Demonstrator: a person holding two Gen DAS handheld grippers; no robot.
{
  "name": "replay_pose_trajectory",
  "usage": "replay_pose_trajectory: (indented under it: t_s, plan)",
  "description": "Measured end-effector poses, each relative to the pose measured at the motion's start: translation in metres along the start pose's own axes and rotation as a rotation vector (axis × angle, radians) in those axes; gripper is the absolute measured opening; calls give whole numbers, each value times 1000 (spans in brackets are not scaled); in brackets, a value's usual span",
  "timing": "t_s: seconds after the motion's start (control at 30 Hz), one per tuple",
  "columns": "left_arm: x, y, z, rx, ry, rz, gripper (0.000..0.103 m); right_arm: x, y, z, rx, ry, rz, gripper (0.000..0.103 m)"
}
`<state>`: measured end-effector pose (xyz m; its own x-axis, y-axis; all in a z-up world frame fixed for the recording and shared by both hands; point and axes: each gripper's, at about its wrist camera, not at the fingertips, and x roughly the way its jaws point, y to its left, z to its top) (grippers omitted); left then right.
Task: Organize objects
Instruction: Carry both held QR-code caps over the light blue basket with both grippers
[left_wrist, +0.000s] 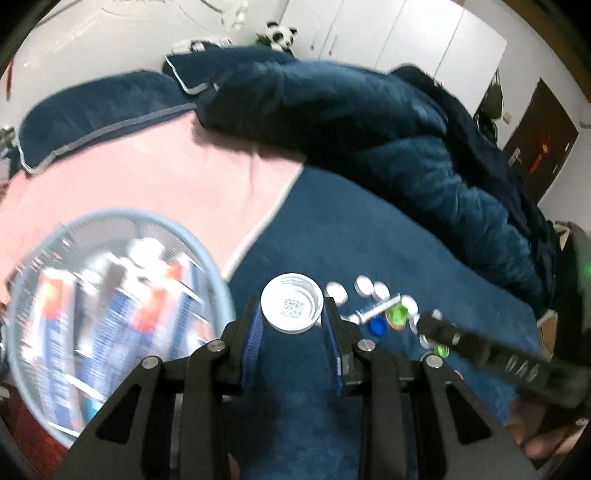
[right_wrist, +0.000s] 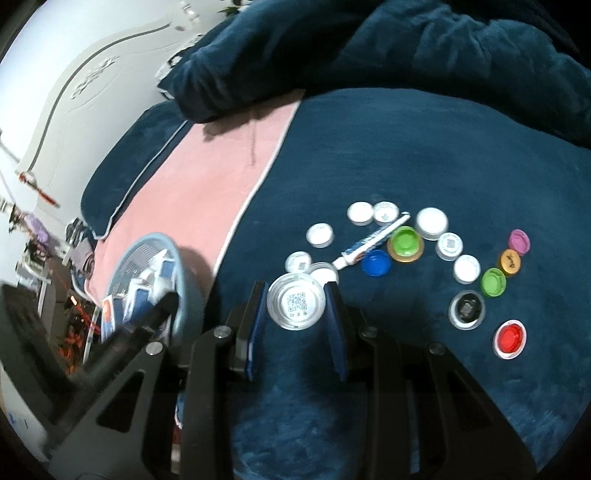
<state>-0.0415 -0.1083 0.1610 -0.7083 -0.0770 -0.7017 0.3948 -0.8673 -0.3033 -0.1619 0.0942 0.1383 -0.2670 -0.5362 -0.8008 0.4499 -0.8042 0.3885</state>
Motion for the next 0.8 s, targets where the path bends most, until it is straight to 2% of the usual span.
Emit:
replay_pose_trajectory:
  t_s: [0.1, 0.23, 0.33, 0.43, 0.5, 0.6, 0.73, 0.8]
  plan:
    - [-26, 18, 23, -11, -24, 1, 32, -5, 20, -3, -40, -29, 89, 32]
    - [-54, 48, 53, 4, -13, 5, 32, -7, 41, -8, -72, -40, 152, 32]
    - [-64, 72, 65, 57, 1, 63, 32, -3, 50, -14, -67, -26, 184, 32]
    - [-64, 99, 66, 71, 30, 122, 32, 5, 61, -17, -86, -16, 175, 32]
    - [-55, 124, 59, 17, 49, 132, 32, 11, 69, -19, -89, -6, 172, 32]
    - [-37, 149, 54, -42, 127, 133, 32, 20, 86, -21, -83, 16, 180, 32]
    - [-30, 169, 55, -40, 103, 221, 32, 35, 123, -19, -105, 33, 198, 32]
    - [-24, 180, 54, -74, 126, 195, 32, 45, 143, -14, -105, 48, 218, 32]
